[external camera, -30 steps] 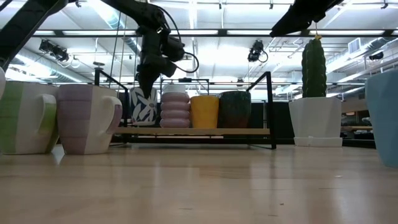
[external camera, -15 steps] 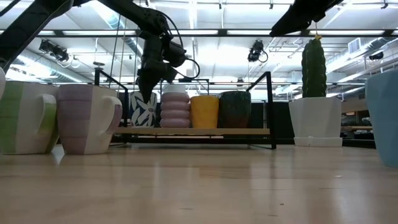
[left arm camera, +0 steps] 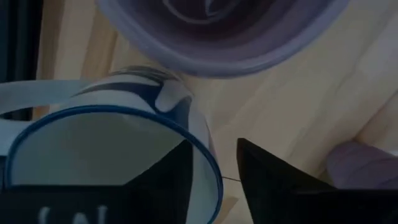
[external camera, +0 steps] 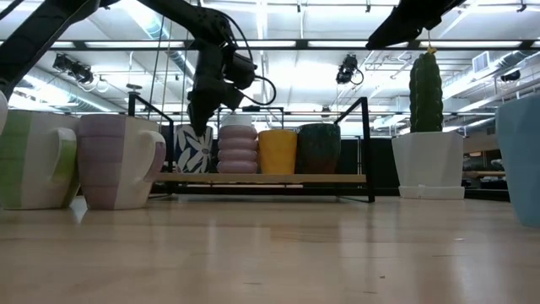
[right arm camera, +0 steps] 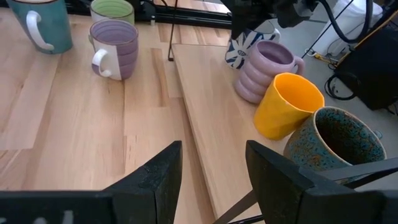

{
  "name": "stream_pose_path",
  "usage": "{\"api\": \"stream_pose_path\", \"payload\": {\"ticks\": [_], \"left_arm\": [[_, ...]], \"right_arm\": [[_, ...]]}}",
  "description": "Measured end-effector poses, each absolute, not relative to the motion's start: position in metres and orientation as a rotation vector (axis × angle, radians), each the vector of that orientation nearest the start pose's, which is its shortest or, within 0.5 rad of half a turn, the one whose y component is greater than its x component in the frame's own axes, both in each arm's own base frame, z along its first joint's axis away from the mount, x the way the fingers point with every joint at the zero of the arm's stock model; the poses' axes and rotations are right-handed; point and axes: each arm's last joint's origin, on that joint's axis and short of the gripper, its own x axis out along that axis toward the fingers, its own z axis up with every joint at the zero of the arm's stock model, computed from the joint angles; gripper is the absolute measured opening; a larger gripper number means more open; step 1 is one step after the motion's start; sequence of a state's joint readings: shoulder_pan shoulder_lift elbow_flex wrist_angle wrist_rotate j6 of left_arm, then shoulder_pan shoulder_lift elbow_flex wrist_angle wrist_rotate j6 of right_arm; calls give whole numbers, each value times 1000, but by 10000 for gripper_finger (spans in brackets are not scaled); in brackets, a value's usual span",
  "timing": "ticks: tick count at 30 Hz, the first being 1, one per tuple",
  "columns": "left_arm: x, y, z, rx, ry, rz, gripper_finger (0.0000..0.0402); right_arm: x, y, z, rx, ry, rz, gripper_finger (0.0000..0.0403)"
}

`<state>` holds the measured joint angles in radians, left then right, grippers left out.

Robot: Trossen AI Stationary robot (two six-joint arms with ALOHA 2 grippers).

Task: Place coffee mugs
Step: Put the blue and white printed mug on the shelf, then put the purple and white mug on the shelf

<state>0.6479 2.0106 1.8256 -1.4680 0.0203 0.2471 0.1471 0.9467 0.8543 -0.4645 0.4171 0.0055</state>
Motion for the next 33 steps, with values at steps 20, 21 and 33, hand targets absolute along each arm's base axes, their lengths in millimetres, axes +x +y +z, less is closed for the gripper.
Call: {"api": "stream_pose_path", "payload": {"ticks": [20, 21, 33], "left_arm": [[298, 186, 323, -165, 1545, 234, 160], [300, 178, 327, -152, 1523, 188, 160], [342, 53, 329, -287, 1444, 91, 160]], "right_arm": [[195, 17, 306, -147, 529, -263, 183], [195, 17, 306, -148, 530, -263, 183], [194, 17, 292, -162, 577, -262, 183]]}}
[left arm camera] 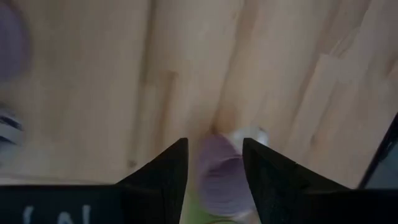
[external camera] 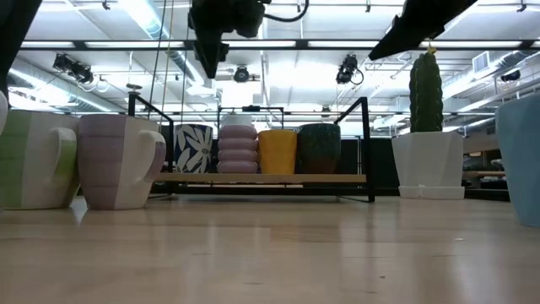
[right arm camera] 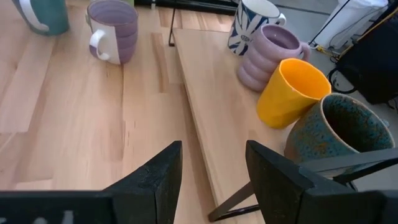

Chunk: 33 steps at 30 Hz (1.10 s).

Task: Place coffee mugs
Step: Put the purple and white mug on the shelf

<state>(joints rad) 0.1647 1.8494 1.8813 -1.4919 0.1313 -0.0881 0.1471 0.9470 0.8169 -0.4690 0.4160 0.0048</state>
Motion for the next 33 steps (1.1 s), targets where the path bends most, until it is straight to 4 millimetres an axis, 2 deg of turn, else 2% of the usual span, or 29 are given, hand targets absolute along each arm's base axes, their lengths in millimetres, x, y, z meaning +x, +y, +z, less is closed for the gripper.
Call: {"api": "stream_pose_path", "payload": {"ticks": [2, 6, 10, 18, 24, 33], "left_arm": [[343, 35, 319, -321, 1498, 126, 160], [340, 2, 289, -275, 1604, 208, 160], [341, -18, 270, -324, 1599, 274, 160], [335, -33, 265, -316, 1573, 539, 160], [333, -42, 265, -361, 1560, 592, 151], [331, -60, 265, -327, 1501, 650, 141]], "right_arm": [[194, 17, 292, -171, 581, -260, 183], [194, 17, 292, -202, 585, -251, 183], [195, 17, 293, -230, 574, -242, 183], [195, 17, 294, -241, 564, -225, 183], [196, 18, 294, -257, 563, -215, 183], [196, 18, 294, -257, 563, -215, 183]]}}
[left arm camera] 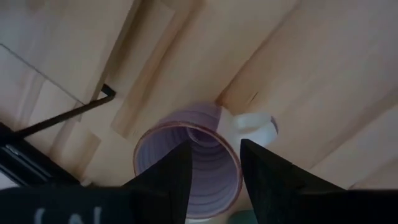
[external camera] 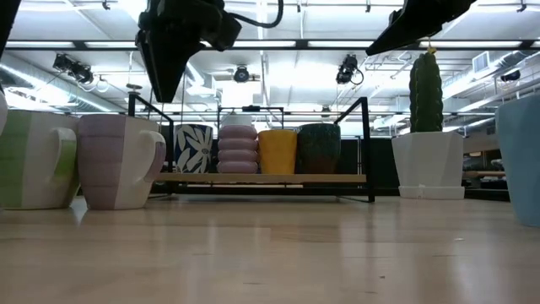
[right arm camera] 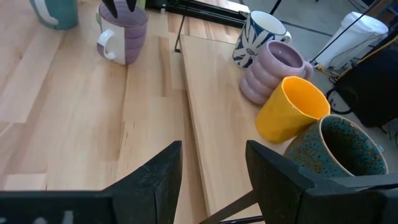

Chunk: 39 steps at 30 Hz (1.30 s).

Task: Place coffee mugs
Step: Put the purple and white mug on the shelf

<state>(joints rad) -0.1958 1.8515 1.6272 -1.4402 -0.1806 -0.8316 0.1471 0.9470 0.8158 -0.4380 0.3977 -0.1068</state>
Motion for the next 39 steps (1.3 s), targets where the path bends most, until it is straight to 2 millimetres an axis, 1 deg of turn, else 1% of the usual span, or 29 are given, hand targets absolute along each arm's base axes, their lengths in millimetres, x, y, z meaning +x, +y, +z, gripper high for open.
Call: {"api": "stream_pose_path", "payload": {"ticks": [5, 8, 10, 14, 16, 21, 24, 28, 34, 35, 39], "left_arm": [[325, -79, 265, -313, 1525, 620, 141], [319, -86, 266, -318, 1573, 635, 141], [318, -87, 263, -330, 1566, 651, 141], [314, -87, 239, -342, 1609, 642, 141], [311, -85, 232, -340, 1620, 640, 141], [304, -79, 230, -386, 1562, 605, 141], [301, -75, 227, -384, 1565, 598, 138], [302, -74, 221, -340, 1566, 528, 108], [305, -75, 220, -230, 1572, 378, 25], [305, -75, 220, -200, 1572, 362, 19], [305, -75, 220, -132, 1584, 284, 20]], "right_arm": [[196, 18, 294, -250, 563, -209, 183], [196, 18, 294, -250, 562, -209, 183], [196, 18, 295, -248, 558, -209, 183], [196, 18, 295, -246, 551, -210, 183], [196, 18, 295, -247, 551, -209, 183], [196, 18, 296, -248, 545, -209, 183], [197, 18, 296, -248, 545, -209, 183], [197, 18, 296, -247, 543, -209, 183], [197, 18, 296, -249, 541, -209, 183], [197, 18, 296, -248, 539, -209, 183], [197, 18, 296, -243, 539, -210, 183]]}}
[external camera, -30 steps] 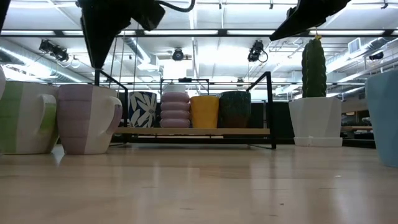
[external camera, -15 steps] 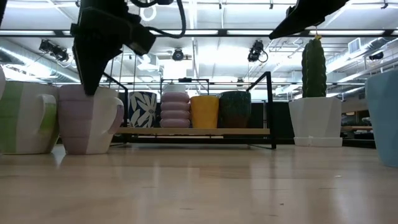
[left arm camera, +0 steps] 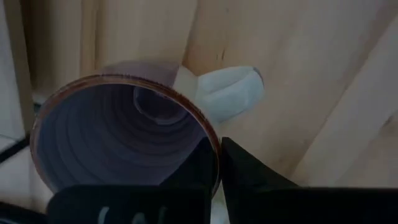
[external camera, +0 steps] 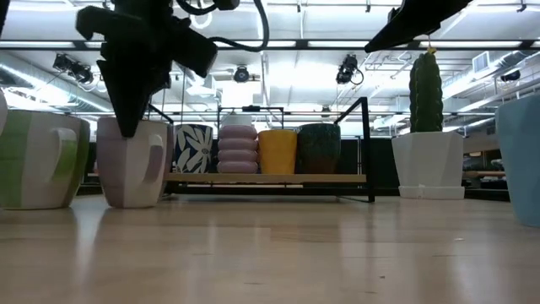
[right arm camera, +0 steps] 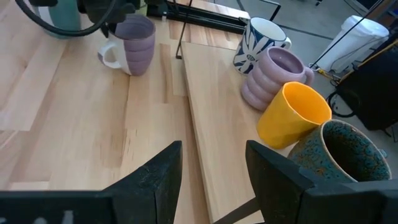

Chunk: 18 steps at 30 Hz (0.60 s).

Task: Place coffee mugs
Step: Put the purple and white mug on the shelf

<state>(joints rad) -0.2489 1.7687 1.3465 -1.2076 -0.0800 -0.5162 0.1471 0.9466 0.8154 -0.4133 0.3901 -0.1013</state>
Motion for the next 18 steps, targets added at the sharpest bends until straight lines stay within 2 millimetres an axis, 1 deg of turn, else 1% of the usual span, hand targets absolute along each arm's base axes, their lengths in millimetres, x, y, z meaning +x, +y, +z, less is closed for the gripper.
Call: {"api": "stream_pose_path", "payload": {"ticks": [2, 4, 8, 10, 13, 16, 18], "left_arm": [[306, -75, 223, -83, 1593, 232, 20], [306, -75, 229, -20, 1593, 164, 20], [306, -74, 252, 130, 1556, -2, 19], [305, -69, 261, 205, 1529, -58, 20], [299, -54, 272, 277, 1525, -102, 19], [291, -32, 281, 331, 1552, -86, 19], [289, -17, 285, 352, 1548, -86, 19]], "right_arm": [[197, 18, 296, -243, 538, -210, 183], [197, 18, 296, -243, 538, -210, 183], [197, 18, 296, -232, 536, -213, 183], [197, 18, 296, -228, 536, -215, 183], [197, 18, 296, -224, 533, -216, 183], [198, 18, 298, -219, 516, -217, 183], [198, 18, 298, -218, 512, -217, 183]]}}
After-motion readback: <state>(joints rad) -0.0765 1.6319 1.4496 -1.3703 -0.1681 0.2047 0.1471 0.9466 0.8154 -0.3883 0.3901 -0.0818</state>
